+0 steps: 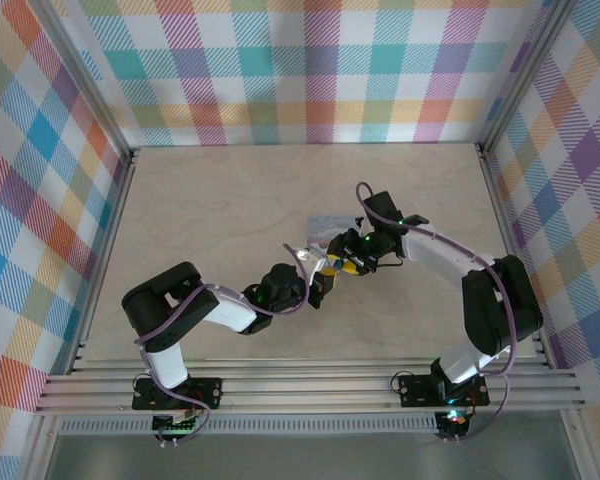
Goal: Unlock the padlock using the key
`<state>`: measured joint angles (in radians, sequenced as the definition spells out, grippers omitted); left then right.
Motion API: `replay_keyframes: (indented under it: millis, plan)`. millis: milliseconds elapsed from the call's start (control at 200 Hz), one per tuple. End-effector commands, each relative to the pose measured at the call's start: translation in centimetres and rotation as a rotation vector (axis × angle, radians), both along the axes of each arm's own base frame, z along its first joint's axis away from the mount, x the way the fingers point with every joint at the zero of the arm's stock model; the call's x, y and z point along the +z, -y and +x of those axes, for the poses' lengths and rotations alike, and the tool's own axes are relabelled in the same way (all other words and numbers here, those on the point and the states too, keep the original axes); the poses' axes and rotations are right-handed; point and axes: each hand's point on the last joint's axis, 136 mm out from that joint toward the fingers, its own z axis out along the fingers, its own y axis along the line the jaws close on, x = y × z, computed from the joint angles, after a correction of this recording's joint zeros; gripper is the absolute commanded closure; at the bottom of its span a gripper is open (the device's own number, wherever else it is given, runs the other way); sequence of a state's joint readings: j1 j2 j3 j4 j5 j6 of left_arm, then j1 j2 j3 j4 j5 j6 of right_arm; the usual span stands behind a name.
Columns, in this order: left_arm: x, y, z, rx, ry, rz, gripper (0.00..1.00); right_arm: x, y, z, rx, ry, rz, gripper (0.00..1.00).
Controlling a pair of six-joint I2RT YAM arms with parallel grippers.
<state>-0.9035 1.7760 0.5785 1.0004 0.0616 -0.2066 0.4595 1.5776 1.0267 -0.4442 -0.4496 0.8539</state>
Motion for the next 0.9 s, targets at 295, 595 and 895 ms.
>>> replay_keyframes:
  millis: [295,595,895]
  plan:
    - [1.8,-0.1,1.3,-0.035,-0.25,-0.375,1.0,2.0,0.0,0.5,-0.045,0.151,0.054,0.46]
    - [2.3,0.1,1.4,-0.044,-0.263,-0.381,1.0,1.3,2.1,0.6,-0.114,0.243,-0.055,0.51]
    - [1.9,0.4,1.5,-0.046,-0.27,-0.38,1.0,0.4,1.4,0.8,-0.123,0.246,-0.053,0.51]
